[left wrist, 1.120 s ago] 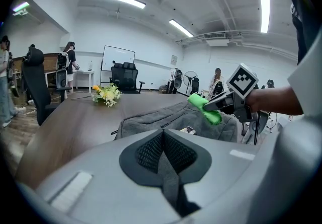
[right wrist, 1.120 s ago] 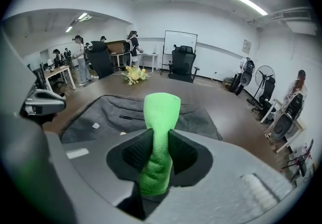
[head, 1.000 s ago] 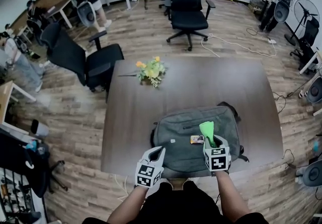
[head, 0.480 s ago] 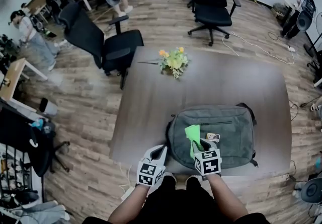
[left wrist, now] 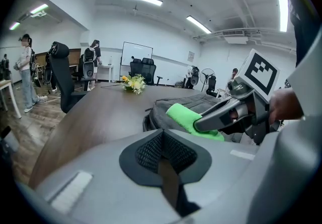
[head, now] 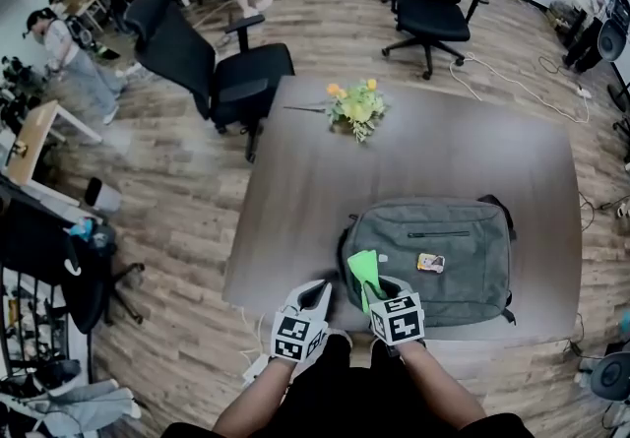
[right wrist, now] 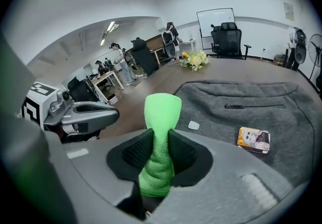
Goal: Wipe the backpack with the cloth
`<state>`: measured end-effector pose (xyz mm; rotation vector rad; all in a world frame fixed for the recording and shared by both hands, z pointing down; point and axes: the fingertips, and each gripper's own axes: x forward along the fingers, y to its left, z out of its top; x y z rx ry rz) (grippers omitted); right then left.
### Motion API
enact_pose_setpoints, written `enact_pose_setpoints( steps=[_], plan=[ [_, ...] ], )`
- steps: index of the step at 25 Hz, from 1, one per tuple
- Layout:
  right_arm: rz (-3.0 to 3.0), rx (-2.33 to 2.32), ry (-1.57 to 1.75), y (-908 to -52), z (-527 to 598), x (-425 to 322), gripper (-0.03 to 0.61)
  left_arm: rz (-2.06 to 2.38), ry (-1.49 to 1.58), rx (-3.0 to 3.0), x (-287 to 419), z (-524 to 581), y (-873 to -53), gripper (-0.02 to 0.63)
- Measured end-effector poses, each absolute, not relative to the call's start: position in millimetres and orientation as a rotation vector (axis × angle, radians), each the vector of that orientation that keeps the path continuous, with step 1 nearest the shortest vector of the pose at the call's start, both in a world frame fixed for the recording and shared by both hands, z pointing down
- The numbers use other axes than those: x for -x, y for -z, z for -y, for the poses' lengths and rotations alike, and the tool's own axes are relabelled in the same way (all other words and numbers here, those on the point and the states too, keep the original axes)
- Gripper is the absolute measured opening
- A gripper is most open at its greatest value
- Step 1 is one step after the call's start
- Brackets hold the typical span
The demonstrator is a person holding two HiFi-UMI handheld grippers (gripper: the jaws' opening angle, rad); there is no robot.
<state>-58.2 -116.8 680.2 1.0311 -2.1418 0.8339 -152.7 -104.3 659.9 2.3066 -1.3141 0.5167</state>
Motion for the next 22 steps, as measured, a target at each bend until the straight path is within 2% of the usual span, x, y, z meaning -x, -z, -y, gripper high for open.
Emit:
enact_pose_setpoints(
  steps=[17, 22],
  plan=[
    [2.010, -1.151, -0.803, -697.8, 114.5, -7.1, 0.095, 1.173, -0.580, -2.392, 108.0, 100.1, -664.0, 0.018],
    [1.999, -1.203, -0.778, -696.0, 115.1, -29.7, 0.095, 1.229, -0.567, -2.379, 113.5, 117.2, -663.2, 0.018]
  ],
)
